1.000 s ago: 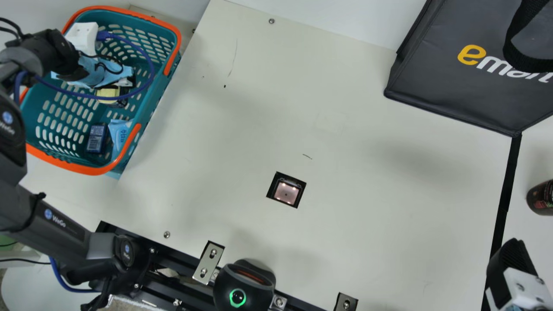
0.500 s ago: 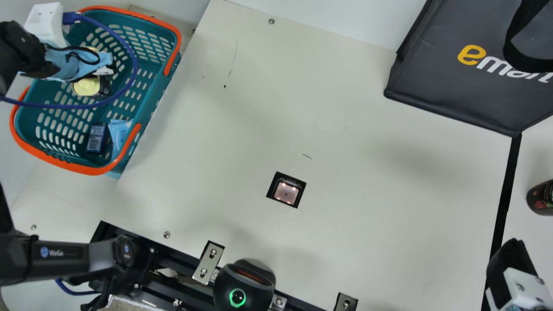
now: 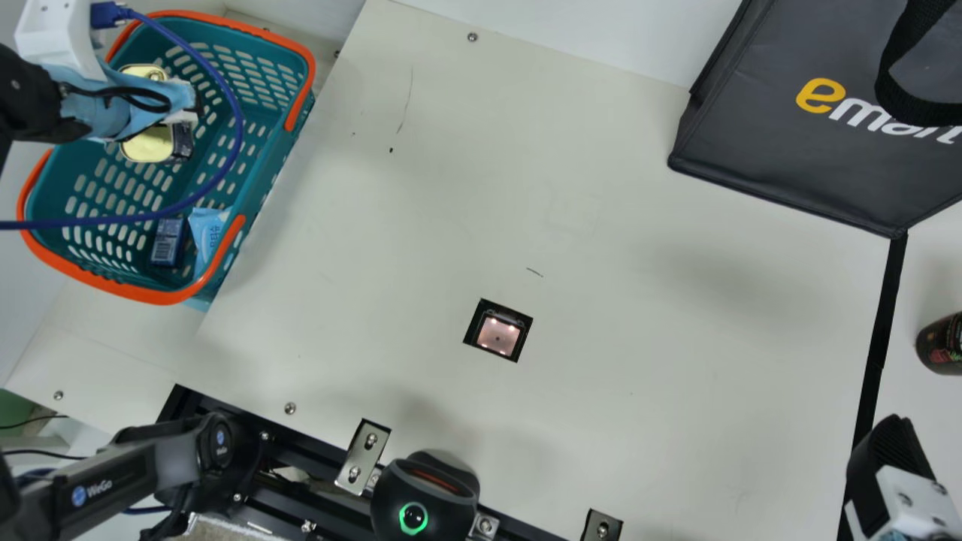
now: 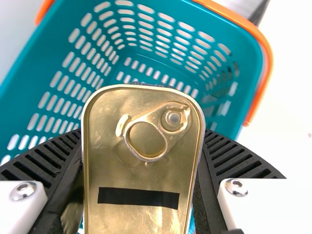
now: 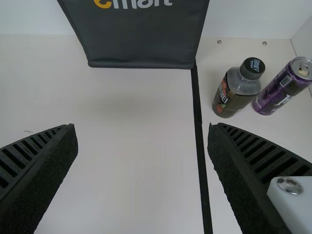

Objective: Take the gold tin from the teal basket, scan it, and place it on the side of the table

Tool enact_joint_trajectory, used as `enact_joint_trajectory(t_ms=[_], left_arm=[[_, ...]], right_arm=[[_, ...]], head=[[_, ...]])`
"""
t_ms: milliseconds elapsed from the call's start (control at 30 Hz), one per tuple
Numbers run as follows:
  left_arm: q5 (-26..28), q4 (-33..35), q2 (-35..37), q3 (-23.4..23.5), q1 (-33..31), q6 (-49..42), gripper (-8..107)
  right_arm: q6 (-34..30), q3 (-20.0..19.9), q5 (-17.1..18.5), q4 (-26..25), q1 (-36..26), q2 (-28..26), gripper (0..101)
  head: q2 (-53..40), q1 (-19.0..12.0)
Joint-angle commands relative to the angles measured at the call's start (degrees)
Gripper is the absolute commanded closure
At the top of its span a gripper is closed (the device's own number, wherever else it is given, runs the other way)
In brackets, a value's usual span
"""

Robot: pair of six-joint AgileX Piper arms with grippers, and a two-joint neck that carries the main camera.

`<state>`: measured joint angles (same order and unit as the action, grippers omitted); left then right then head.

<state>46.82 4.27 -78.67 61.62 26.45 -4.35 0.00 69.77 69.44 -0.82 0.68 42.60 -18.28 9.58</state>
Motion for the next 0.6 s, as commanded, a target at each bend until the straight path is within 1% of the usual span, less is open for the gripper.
enact_joint_trajectory(t_ms=[0, 233, 567], left_arm=[[0.6, -0.5, 1.6, -0.4, -2.5, 1.0, 107], [2.7, -3.3, 5.7, -2.4, -12.5, 6.4, 107], [5.3, -8.0, 8.3, -3.9, -30.6, 17.2, 107]], right_arm=[[0.0, 0.0, 0.0, 0.0, 0.0, 0.0, 6], [0.0, 0.0, 0.0, 0.0, 0.0, 0.0, 6], [0.0, 0.0, 0.0, 0.0, 0.0, 0.0, 6]], head=[[-0.1, -1.7], [-0.1, -1.7], [-0.1, -1.7]])
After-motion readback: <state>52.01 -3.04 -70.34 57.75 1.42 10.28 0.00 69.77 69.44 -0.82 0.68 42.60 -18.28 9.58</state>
